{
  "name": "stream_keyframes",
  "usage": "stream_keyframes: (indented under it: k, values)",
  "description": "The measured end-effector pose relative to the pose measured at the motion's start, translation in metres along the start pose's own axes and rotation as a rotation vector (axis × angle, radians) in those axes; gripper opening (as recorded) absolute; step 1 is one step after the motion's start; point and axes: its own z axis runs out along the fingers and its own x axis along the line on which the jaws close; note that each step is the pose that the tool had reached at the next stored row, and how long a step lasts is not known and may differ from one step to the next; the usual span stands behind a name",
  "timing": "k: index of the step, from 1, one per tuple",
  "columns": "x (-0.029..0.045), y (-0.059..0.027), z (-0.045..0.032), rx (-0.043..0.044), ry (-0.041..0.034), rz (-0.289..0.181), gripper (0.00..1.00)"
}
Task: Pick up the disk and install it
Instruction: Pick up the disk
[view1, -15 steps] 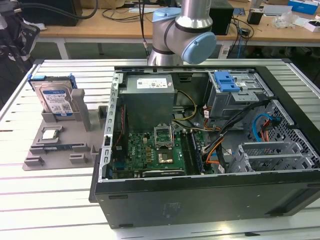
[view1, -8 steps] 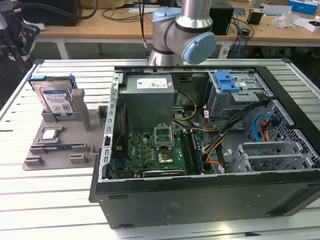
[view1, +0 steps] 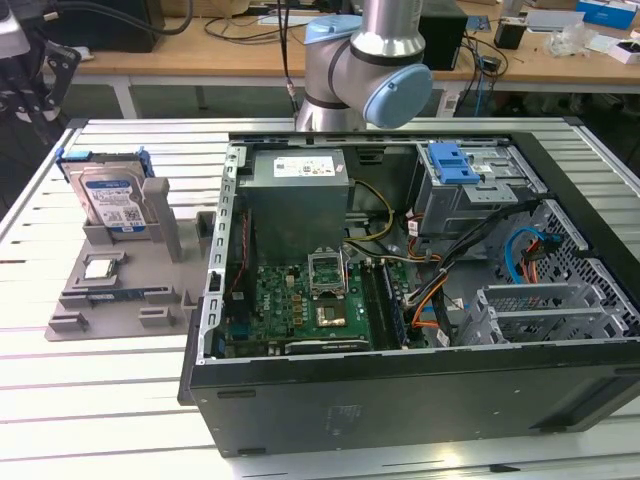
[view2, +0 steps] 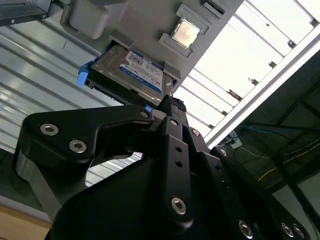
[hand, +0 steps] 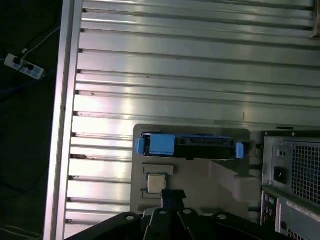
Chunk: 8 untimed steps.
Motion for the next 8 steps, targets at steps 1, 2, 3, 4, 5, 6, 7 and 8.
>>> stream_keyframes:
  k: [1,2,3,4,5,6,7,8]
  values:
    - [0.0,0.0,0.0,-0.0004,0.0009,-0.02,0.1]
    - [0.0,0.0,0.0,-0.0011,0.0021,-0.047,0.1]
    - [0.0,0.0,0.0,-0.0015,0.0028,-0.064,0.1]
    - [0.0,0.0,0.0,-0.0021,0.0039,-0.089,0.1]
    - [0.0,0.0,0.0,-0.0026,0.0047,-0.109,0.1]
    - [0.0,0.0,0.0,-0.0031,0.0057,-0.132,0.1]
    - [0.0,0.0,0.0,-0.0036,0.0068,-0.153,0.1]
    - [0.0,0.0,0.0,-0.0043,0.008,-0.183,0.1]
